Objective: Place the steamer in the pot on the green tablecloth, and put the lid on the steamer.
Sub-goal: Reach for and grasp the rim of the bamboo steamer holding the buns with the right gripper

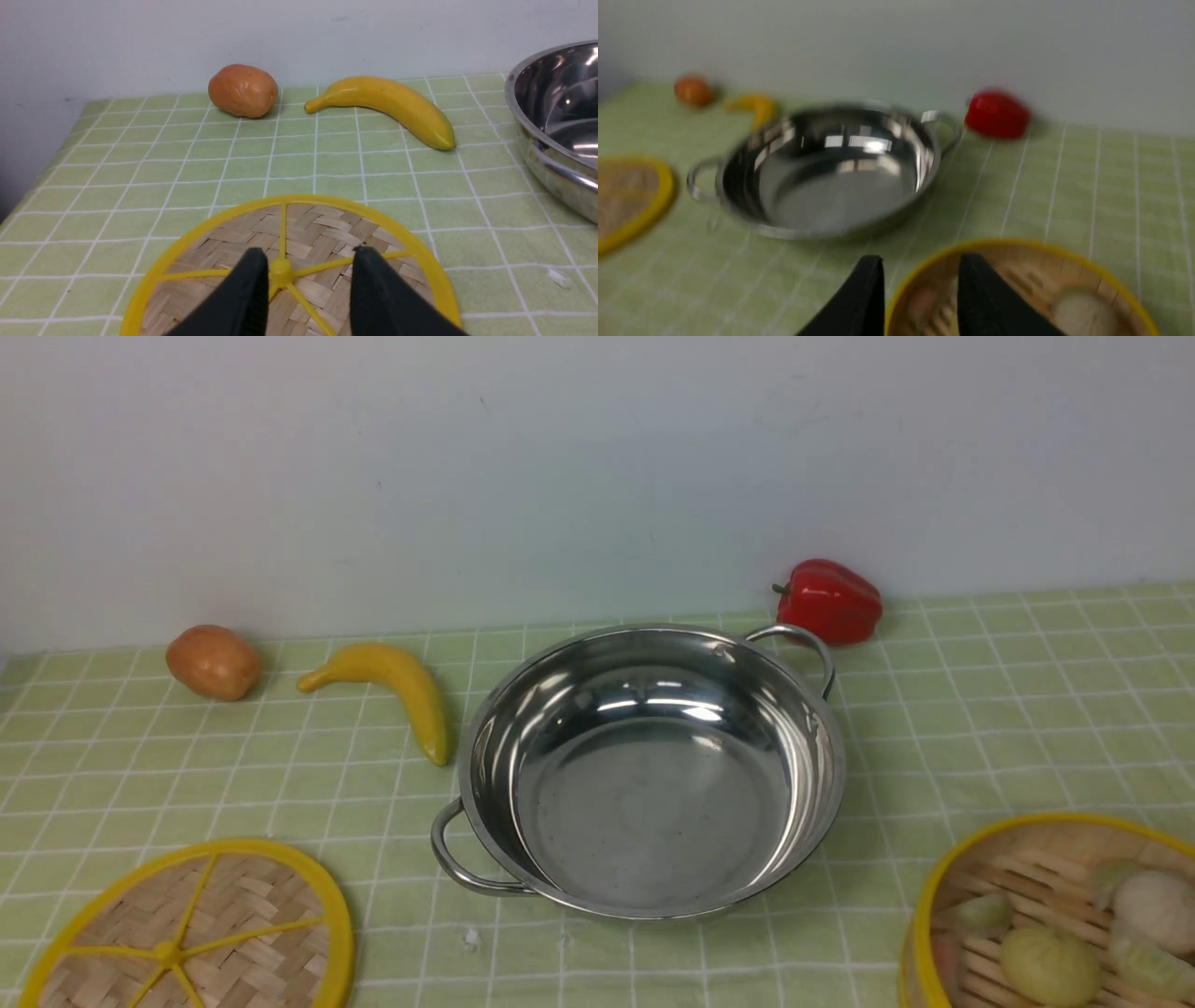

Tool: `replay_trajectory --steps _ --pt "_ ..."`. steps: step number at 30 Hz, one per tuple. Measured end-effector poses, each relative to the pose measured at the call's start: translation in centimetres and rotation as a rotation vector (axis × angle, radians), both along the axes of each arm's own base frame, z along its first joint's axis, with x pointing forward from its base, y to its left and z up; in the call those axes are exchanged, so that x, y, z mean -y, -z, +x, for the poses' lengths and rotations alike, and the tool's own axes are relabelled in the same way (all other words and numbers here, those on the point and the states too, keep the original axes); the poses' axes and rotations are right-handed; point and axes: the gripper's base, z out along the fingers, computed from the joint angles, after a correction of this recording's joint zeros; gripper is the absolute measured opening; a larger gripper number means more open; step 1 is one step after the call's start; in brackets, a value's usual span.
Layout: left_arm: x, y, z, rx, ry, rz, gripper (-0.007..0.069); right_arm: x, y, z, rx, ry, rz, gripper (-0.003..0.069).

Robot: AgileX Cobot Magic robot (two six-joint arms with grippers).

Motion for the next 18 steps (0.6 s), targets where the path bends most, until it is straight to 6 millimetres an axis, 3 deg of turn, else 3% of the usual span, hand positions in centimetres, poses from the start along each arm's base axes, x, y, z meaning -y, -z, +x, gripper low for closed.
replay_trajectory --steps 4,7,8,10,11,16,18 --pt "0.0 0.0 0.0 0.0 0.0 0.0 0.0243 -1.5 1.0 4.4 -0.275 -0.226 -0.188 0.0243" --pt "0.0 0.0 0.0 0.0 0.0 0.0 0.0243 -2.3 1.9 6.7 -0.359 -0.314 -0.207 0.0243" --pt "0.0 0.0 0.0 0.0 0.0 0.0 0.0243 -2.8 3.0 8.7 -0.441 -0.377 -0.212 0.0243" --pt "0.0 0.0 0.0 0.0 0.0 0.0 0.0243 -3.1 3.6 9.7 -0.489 -0.398 -0.209 0.0243" --pt "0.0 0.0 0.0 0.0 0.0 0.0 0.0243 -3.5 4.9 11.3 -0.571 -0.424 -0.214 0.0243" --pt "0.0 0.0 0.0 0.0 0.0 0.0 0.0243 -4.9 7.6 13.3 -0.702 -0.49 -0.288 0.0243" --pt "0.0 0.0 0.0 0.0 0.0 0.0 0.0243 -6.4 9.2 13.9 -0.767 -0.537 -0.368 0.0243"
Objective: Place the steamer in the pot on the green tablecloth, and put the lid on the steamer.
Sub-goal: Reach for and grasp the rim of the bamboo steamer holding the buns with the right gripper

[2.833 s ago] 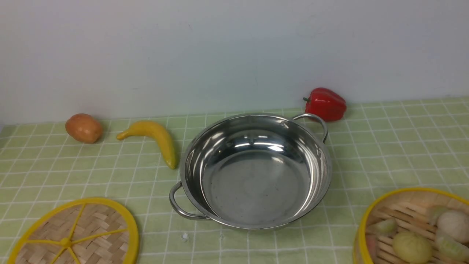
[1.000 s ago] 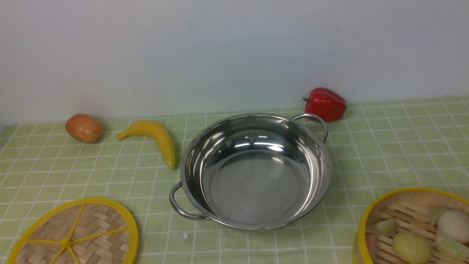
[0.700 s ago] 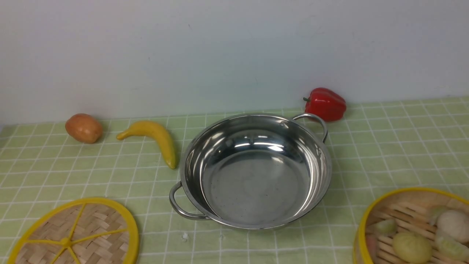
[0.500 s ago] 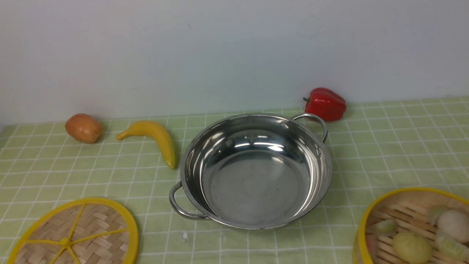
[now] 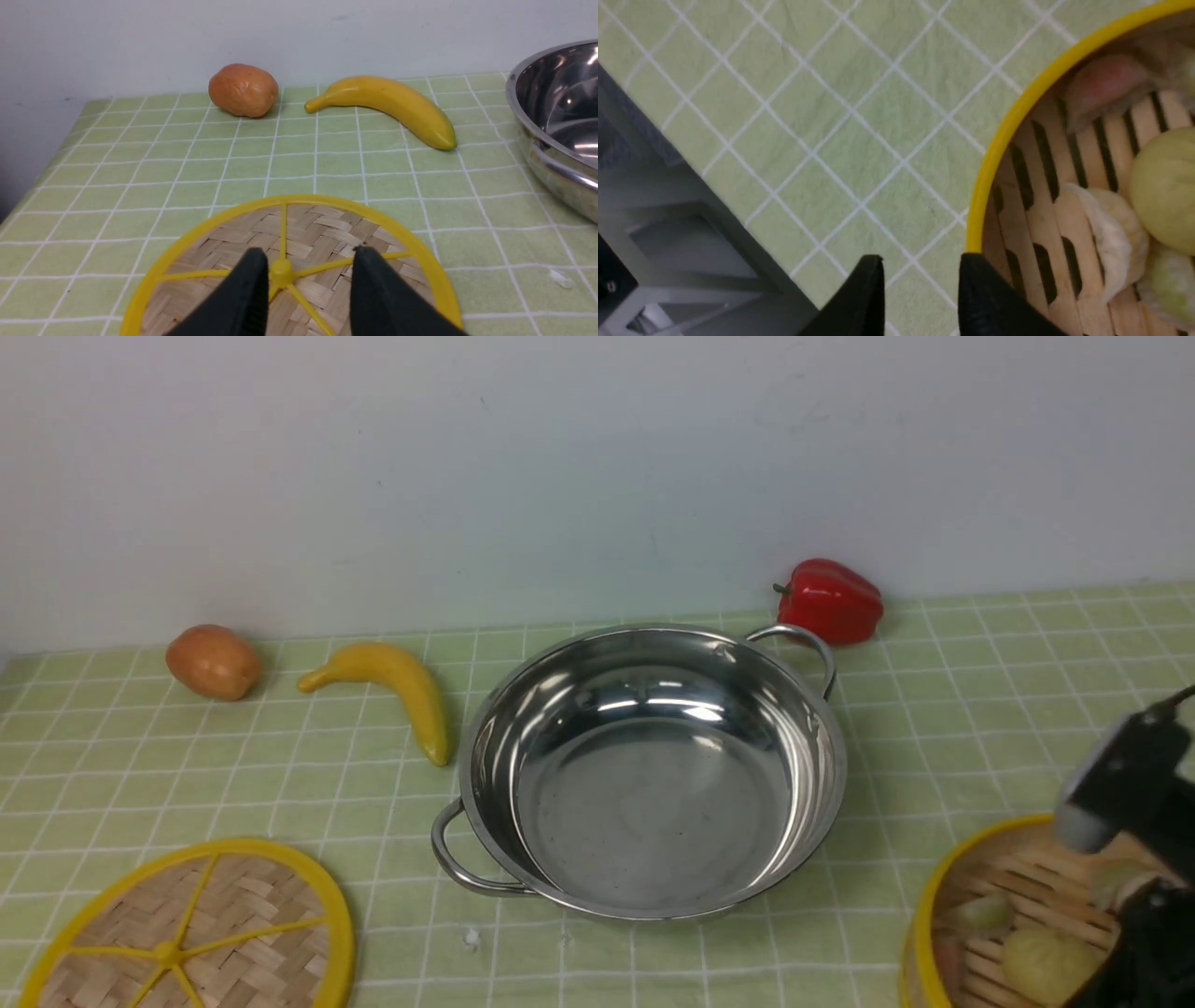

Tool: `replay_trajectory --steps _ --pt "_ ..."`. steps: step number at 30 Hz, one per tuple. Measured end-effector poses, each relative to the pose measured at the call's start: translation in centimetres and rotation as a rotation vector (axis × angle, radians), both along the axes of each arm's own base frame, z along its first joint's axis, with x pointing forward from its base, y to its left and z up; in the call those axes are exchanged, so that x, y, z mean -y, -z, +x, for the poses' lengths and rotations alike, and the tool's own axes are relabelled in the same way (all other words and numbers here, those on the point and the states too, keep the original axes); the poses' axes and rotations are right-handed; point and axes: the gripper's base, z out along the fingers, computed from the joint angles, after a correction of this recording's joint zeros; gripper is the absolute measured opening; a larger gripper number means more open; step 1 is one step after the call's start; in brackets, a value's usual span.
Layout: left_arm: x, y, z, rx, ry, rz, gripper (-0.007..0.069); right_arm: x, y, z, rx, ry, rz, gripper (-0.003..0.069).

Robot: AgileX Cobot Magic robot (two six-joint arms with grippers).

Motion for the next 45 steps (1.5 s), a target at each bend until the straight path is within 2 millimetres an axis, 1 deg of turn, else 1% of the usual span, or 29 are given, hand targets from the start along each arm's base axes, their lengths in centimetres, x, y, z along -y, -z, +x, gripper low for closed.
replay_trajectory --steps 1,2,3,4,7,10,13,22,30,31,35,37,39,42,44,45 --pt "0.0 0.0 0.0 0.0 0.0 0.0 0.0243 -0.5 0.5 0.1 -0.007 -0.015 -0.031 0.0243" --pt "0.0 0.0 0.0 0.0 0.0 0.0 0.0243 -0.5 0.6 0.2 -0.003 -0.019 -0.043 0.0243" --pt "0.0 0.0 0.0 0.0 0.0 0.0 0.0243 -1.2 1.3 0.3 -0.008 -0.029 -0.096 0.0243" --pt "0.0 0.0 0.0 0.0 0.0 0.0 0.0243 -1.4 1.5 0.3 -0.014 -0.027 -0.104 0.0243" --pt "0.0 0.0 0.0 0.0 0.0 0.0 0.0243 -2.4 2.7 0.6 -0.004 -0.026 -0.202 0.0243" --pt "0.0 0.0 0.0 0.0 0.0 0.0 0.0243 -3.0 3.6 0.9 0.002 -0.049 -0.248 0.0243" --pt "0.0 0.0 0.0 0.0 0.0 0.0 0.0243 -3.2 4.2 1.1 -0.006 -0.058 -0.268 0.0243" --pt "0.0 0.0 0.0 0.0 0.0 0.0 0.0243 -3.8 7.4 2.4 -0.08 -0.065 -0.343 0.0243" --pt "0.0 0.0 0.0 0.0 0.0 0.0 0.0243 -4.0 8.9 2.7 -0.133 -0.056 -0.375 0.0237" --pt "0.0 0.0 0.0 0.0 0.0 0.0 0.0243 -4.0 8.9 2.8 -0.134 -0.055 -0.375 0.0227" --pt "0.0 0.0 0.0 0.0 0.0 0.0 0.0243 -4.0 8.9 2.8 -0.134 -0.055 -0.379 0.0136" --pt "0.0 0.0 0.0 0.0 0.0 0.0 0.0243 -4.0 8.9 2.7 -0.149 -0.032 -0.379 0.0053" --pt "0.0 0.0 0.0 0.0 0.0 0.0 0.0243 -4.0 8.6 2.6 -0.143 -0.026 -0.378 0.0055" --pt "0.0 0.0 0.0 0.0 0.0 0.0 0.0243 -3.8 7.5 2.4 -0.138 -0.03 -0.379 0.0055" --pt "0.0 0.0 0.0 0.0 0.0 0.0 0.0243 -3.7 6.2 2.4 -0.123 -0.034 -0.377 0.0055" --pt "0.0 0.0 0.0 0.0 0.0 0.0 0.0243 -3.6 5.1 2.4 -0.102 -0.037 -0.372 0.0056"
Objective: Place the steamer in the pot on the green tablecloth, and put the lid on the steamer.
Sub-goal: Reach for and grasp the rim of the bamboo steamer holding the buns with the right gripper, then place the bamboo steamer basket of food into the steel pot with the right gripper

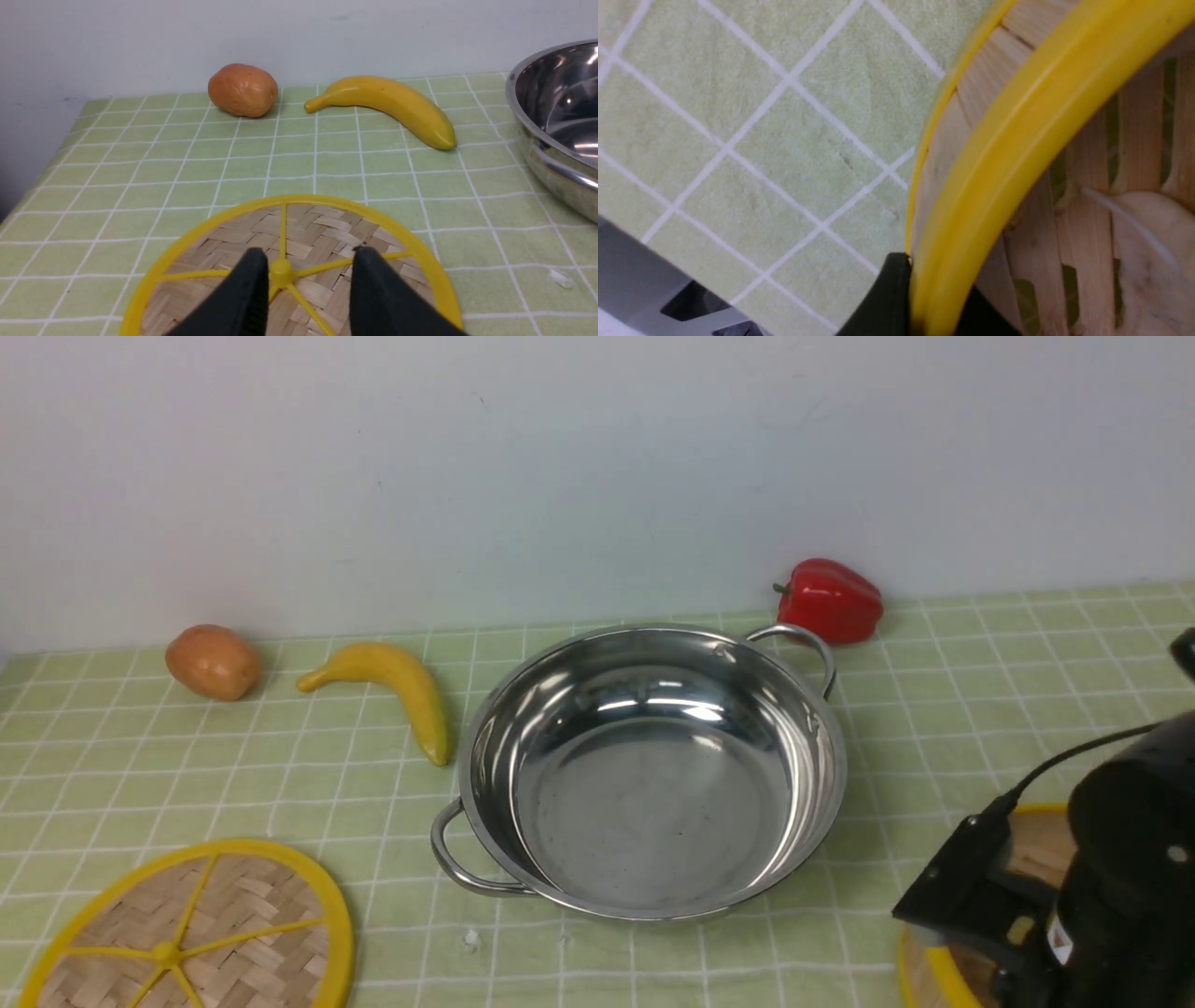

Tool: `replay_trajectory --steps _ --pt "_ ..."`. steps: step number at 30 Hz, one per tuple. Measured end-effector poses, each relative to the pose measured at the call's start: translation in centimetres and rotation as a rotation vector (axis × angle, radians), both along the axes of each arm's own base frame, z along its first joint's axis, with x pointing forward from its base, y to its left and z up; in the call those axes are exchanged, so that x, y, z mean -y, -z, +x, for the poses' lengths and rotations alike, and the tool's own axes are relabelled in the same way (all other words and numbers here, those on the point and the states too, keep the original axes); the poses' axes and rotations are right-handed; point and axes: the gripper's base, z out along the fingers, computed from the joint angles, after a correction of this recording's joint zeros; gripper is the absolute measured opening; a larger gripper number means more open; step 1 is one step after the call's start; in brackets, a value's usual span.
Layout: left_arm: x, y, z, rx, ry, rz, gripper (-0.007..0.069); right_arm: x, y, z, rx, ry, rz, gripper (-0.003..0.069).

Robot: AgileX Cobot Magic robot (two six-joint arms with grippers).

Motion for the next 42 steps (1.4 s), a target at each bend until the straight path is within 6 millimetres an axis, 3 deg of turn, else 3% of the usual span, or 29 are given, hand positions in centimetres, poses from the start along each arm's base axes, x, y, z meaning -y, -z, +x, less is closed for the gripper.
replay_trajectory --steps 2,3,8,16,18,21,22,27,34,42 --pt "0.0 0.0 0.0 0.0 0.0 0.0 0.0243 0.0 -1.7 0.3 0.039 -0.009 0.008 0.0056" --pt "0.0 0.0 0.0 0.0 0.0 0.0 0.0243 0.0 -4.0 0.8 0.099 -0.03 0.012 0.0056" --pt "0.0 0.0 0.0 0.0 0.0 0.0 0.0243 -1.1 -8.8 3.1 0.265 -0.13 0.058 0.0056" --pt "0.0 0.0 0.0 0.0 0.0 0.0 0.0243 -5.6 -11.6 7.3 0.353 -0.34 0.098 0.0056" --pt "0.0 0.0 0.0 0.0 0.0 0.0 0.0243 -8.5 -11.2 8.6 0.359 -0.431 0.104 0.0056" --pt "0.0 0.0 0.0 0.0 0.0 0.0 0.0243 -10.8 -10.7 9.4 0.363 -0.485 0.11 0.0056" --pt "0.0 0.0 0.0 0.0 0.0 0.0 0.0243 -12.7 -10.1 9.9 0.361 -0.527 0.112 0.0056" --pt "0.0 0.0 0.0 0.0 0.0 0.0 0.0243 -16.3 -7.3 11.1 0.338 -0.597 0.089 0.0056" --pt "0.0 0.0 0.0 0.0 0.0 0.0 0.0243 -17.7 -2.4 12.1 0.24 -0.615 0.026 0.0056" --pt "0.0 0.0 0.0 0.0 0.0 0.0 0.0243 -18.0 -0.4 12.4 0.203 -0.62 0.01 0.0056"
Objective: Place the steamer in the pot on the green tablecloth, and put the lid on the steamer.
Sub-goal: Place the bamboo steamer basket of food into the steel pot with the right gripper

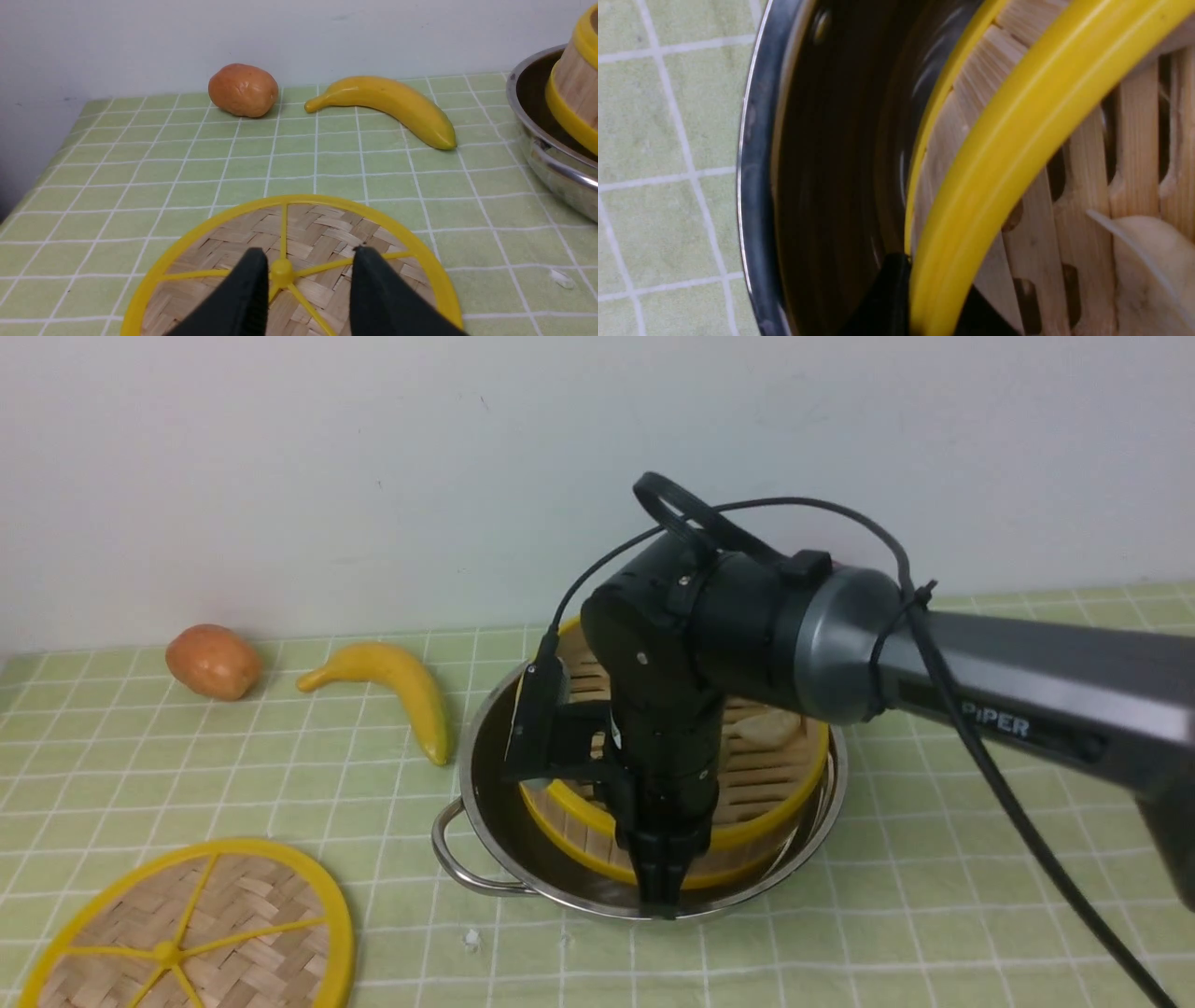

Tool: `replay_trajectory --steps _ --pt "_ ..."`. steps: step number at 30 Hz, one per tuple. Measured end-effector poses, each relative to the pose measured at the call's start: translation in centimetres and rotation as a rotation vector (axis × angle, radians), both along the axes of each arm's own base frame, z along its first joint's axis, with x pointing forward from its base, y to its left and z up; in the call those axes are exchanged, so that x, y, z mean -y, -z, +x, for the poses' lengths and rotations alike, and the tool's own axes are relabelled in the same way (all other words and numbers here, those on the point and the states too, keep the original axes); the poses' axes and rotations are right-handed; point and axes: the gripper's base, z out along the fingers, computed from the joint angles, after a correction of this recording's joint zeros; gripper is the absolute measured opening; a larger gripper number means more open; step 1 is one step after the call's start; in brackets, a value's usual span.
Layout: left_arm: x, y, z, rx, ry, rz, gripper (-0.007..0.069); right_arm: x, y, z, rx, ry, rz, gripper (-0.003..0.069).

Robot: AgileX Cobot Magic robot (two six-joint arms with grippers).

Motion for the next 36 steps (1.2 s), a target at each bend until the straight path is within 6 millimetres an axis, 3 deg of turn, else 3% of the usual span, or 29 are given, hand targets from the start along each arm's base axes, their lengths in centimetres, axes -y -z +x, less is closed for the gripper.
replay_trajectory --steps 13,16,26,32,36 --pt "0.0 0.0 0.0 0.0 0.0 0.0 0.0243 -0.2 0.0 -0.2 -0.024 0.009 0.024 0.0064" --pt "0.0 0.0 0.0 0.0 0.0 0.0 0.0243 -0.2 -0.1 -0.2 -0.021 0.007 0.026 0.0109" --pt "0.0 0.0 0.0 0.0 0.0 0.0 0.0243 -0.4 -0.3 0.1 0.013 0.002 0.031 0.0389" --pt "0.0 0.0 0.0 0.0 0.0 0.0 0.0243 -0.3 -0.7 0.1 0.022 0.019 0.038 0.043" --pt "0.0 0.0 0.0 0.001 0.0 0.0 0.0243 0.0 -2.8 -0.3 0.057 0.018 0.074 0.0435"
